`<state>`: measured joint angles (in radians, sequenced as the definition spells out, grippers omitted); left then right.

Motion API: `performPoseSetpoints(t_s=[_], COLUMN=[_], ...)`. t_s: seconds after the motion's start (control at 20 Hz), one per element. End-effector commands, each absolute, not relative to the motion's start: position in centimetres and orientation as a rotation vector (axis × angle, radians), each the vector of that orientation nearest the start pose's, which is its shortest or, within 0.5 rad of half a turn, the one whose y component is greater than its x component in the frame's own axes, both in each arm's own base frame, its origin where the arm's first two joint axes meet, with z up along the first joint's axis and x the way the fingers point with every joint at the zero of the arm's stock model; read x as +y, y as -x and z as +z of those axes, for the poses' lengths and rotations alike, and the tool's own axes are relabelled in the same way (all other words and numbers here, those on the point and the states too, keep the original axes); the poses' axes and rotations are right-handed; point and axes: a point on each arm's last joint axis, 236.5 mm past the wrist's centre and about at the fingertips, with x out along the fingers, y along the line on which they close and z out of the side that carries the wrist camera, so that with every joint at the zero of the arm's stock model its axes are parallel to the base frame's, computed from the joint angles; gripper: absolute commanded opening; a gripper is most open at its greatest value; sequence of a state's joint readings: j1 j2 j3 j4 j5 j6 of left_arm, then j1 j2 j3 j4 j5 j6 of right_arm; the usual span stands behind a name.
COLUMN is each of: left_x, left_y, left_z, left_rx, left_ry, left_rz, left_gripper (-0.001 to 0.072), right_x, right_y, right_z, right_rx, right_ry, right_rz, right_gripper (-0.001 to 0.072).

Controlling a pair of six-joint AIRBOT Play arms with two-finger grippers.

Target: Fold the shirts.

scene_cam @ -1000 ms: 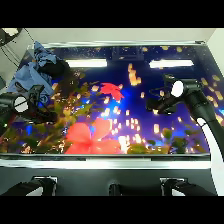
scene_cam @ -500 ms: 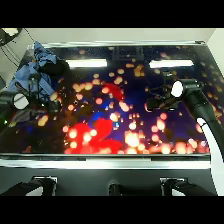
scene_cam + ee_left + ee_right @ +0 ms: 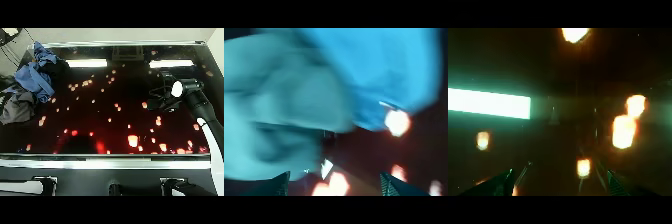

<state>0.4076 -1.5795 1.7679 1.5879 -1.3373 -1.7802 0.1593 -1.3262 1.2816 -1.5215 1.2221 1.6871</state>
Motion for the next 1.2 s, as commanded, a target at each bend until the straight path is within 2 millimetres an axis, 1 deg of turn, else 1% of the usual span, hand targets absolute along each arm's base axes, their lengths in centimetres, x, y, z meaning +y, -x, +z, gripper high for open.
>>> performPoseSetpoints(t_s=[0.0, 0.05, 0.15, 0.25, 0.35, 0.5, 0.55, 0.6, 0.65, 0.7, 0.75, 0.8, 0.85, 0.9, 0.95, 1.0, 1.05, 1.1, 1.15], left_x=[24.6, 24.7, 24.8, 25.2, 25.4, 25.5, 25.4, 25.3, 25.2, 25.0, 24.8, 24.8, 24.7, 24.1, 22.8, 20.9, 18.1, 15.0, 11.0], left_y=[-42.0, -41.8, -41.7, -42.6, -43.3, -43.0, -42.9, -42.8, -42.8, -42.8, -43.2, -44.1, -45.2, -46.2, -46.9, -47.5, -47.7, -47.3, -46.3], left_z=[5.1, 3.6, 0.9, -1.3, -3.0, -5.4, -5.9, -6.1, -6.0, -5.3, -4.0, -1.8, 1.3, 4.9, 9.4, 13.9, 19.0, 23.6, 28.1], left_rx=[1.146, 1.172, 1.232, 1.246, 1.25, 1.297, 1.31, 1.319, 1.322, 1.318, 1.295, 1.234, 1.151, 1.059, 0.96, 0.859, 0.746, 0.65, 0.56], left_ry=[0.667, 0.706, 0.706, 0.684, 0.673, 0.679, 0.679, 0.681, 0.677, 0.663, 0.629, 0.595, 0.559, 0.515, 0.469, 0.424, 0.375, 0.333, 0.293], left_rz=[0.595, 0.591, 0.565, 0.546, 0.537, 0.541, 0.539, 0.538, 0.531, 0.515, 0.495, 0.484, 0.476, 0.459, 0.434, 0.401, 0.352, 0.296, 0.221], left_gripper=[0.0673, 0.0673, 0.0673, 0.0673, 0.0673, 0.0669, 0.0653, 0.0512, 0.0166, 0.0033, 0.0029, 0.0029, 0.0028, 0.0028, 0.0028, 0.0028, 0.0028, 0.0028, 0.0028], right_x=[8.1, 8.6, 9.5, 9.7, 9.7, 9.7, 9.8, 9.8, 10.0, 10.0, 9.9, 9.9, 9.9, 9.9, 9.9, 9.9, 9.8, 9.6, 9.3], right_y=[-38.9, -38.8, -38.8, -38.9, -38.8, -38.1, -37.9, -37.6, -37.4, -37.5, -37.5, -37.5, -37.5, -37.5, -37.7, -37.8, -37.9, -37.8, -37.6], right_z=[2.9, 2.9, 3.1, 3.1, 3.1, 2.9, 2.9, 2.8, 2.8, 2.9, 3.0, 3.2, 3.7, 4.5, 5.5, 7.0, 8.5, 10.2, 12.0], right_rx=[1.288, 1.289, 1.288, 1.285, 1.29, 1.318, 1.33, 1.34, 1.347, 1.345, 1.341, 1.332, 1.321, 1.301, 1.271, 1.231, 1.185, 1.139, 1.088], right_ry=[-0.069, -0.091, -0.125, -0.136, -0.137, -0.135, -0.136, -0.139, -0.143, -0.143, -0.142, -0.13, -0.113, -0.098, -0.09, -0.08, -0.07, -0.06, -0.05], right_rz=[0.111, 0.125, 0.148, 0.155, 0.156, 0.157, 0.158, 0.162, 0.166, 0.166, 0.167, 0.177, 0.192, 0.206, 0.214, 0.225, 0.231, 0.232, 0.227], right_gripper=[0.0694, 0.0694, 0.0694, 0.0694, 0.0695, 0.0694, 0.0694, 0.069, 0.0682, 0.0682, 0.0682, 0.0682, 0.0682, 0.0682, 0.0682, 0.0678, 0.0676, 0.0676, 0.0676])
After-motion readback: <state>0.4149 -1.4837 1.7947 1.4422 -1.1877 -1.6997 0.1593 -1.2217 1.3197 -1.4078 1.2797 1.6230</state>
